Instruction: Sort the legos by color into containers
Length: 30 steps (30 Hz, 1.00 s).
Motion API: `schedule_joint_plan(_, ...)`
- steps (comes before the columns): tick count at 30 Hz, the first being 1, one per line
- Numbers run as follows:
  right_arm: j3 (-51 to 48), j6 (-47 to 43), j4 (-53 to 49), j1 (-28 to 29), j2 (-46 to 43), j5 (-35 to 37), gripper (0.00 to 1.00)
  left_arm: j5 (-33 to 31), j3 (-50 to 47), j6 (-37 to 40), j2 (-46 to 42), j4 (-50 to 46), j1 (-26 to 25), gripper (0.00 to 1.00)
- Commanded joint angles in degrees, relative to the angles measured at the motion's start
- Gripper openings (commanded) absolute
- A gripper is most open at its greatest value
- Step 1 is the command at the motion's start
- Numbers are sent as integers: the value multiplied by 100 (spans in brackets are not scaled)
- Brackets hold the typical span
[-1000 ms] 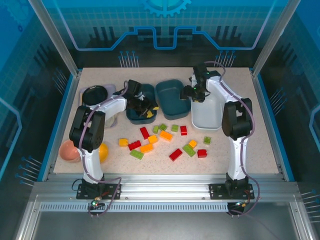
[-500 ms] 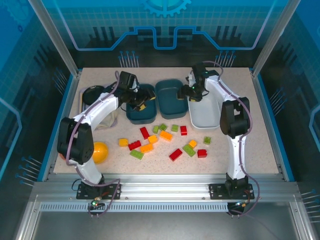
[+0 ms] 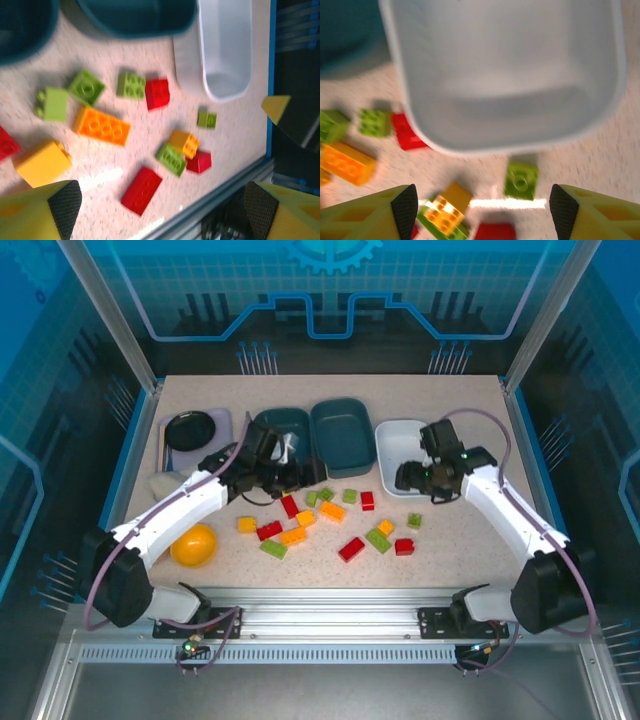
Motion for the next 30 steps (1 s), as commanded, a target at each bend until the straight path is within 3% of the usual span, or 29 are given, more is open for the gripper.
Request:
schedule_joint_plan(1, -747, 461, 212, 85, -203, 34, 73, -35, -346, 201, -192, 253, -259, 89)
schedule_joint_plan(6, -1444, 616, 810, 135, -33, -144, 73, -71, -631, 51, -196, 618, -554, 89)
schedule_joint_plan(15, -1445, 644, 1297, 83, 803, -32, 66, -169, -735, -115, -236, 737, -743, 89)
schedule_joint_plan(19, -1360, 618, 1352, 70, 1086, 29, 57, -216, -766, -138, -299, 722, -759, 88)
schedule_joint_plan(24, -1328, 617, 1251, 76, 1173, 155, 37, -246, -792, -162, -360, 716, -770, 88)
schedule_joint_plan(27, -1368, 609, 1022, 171, 889, 315, 27, -238, -791, -186, -409, 758, -770, 88)
schedule_joint_plan(30, -1327, 641, 562, 395, 296, 447, 24, -238, -665, -232, -483, 787, -777, 88)
